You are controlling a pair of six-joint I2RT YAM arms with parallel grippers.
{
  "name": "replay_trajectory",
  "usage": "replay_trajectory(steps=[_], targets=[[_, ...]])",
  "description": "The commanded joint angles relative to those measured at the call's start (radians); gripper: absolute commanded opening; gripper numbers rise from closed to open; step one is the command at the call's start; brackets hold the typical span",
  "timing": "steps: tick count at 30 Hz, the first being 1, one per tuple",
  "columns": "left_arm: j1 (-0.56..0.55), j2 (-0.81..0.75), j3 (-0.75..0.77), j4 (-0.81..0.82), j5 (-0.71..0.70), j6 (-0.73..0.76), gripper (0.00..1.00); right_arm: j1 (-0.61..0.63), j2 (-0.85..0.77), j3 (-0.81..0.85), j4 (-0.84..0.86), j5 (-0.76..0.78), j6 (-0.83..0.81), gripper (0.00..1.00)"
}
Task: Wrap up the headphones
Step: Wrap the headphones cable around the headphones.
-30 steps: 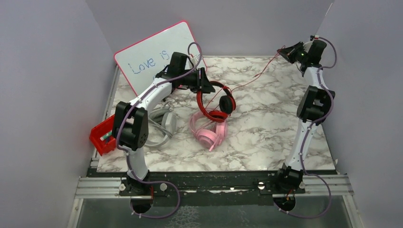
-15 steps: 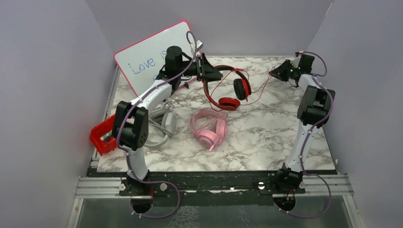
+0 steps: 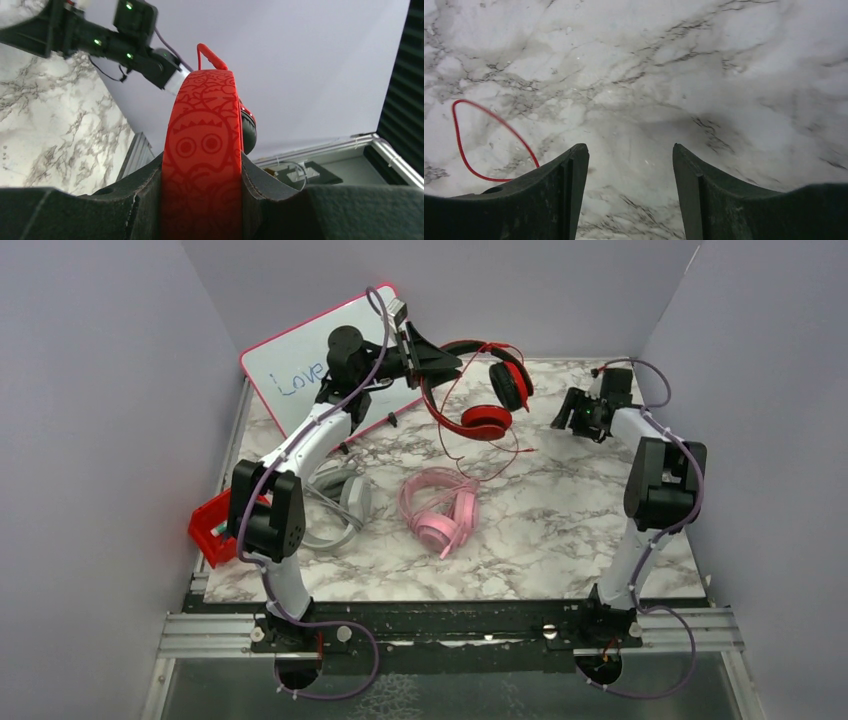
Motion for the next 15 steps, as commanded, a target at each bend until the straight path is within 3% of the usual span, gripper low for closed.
replay_trajectory(steps=[1, 3, 5, 8, 12, 15], targets=[[0.029, -0.057, 0.053, 0.064, -0.097, -0.108, 0.00, -0.017, -0.155, -0.073, 0.011, 0.204, -0.097, 0.68], [0.036, -0.055, 0.066, 0.066, -0.117, -0.128, 0.00, -0.018, -0.202, -0.098, 0.003, 0.225, -0.089, 0.68], [0.040, -0.052, 0.094, 0.067, -0.126, -0.140, 0.00, -0.012, -0.263, -0.155, 0.095, 0.046, -0.128, 0.68], [0.042, -0.041, 0.141, 0.069, -0.135, -0.155, 0.00, 0.051, -0.347, -0.316, 0.389, -0.300, -0.141, 0.68], [0.044, -0.026, 0.196, 0.071, -0.142, -0.174, 0.00, 0.212, -0.383, -0.442, 0.635, -0.502, -0.211, 0.68], [0.044, -0.026, 0.214, 0.071, -0.144, -0.184, 0.00, 0.259, -0.355, -0.499, 0.819, -0.653, -0.126, 0.67]])
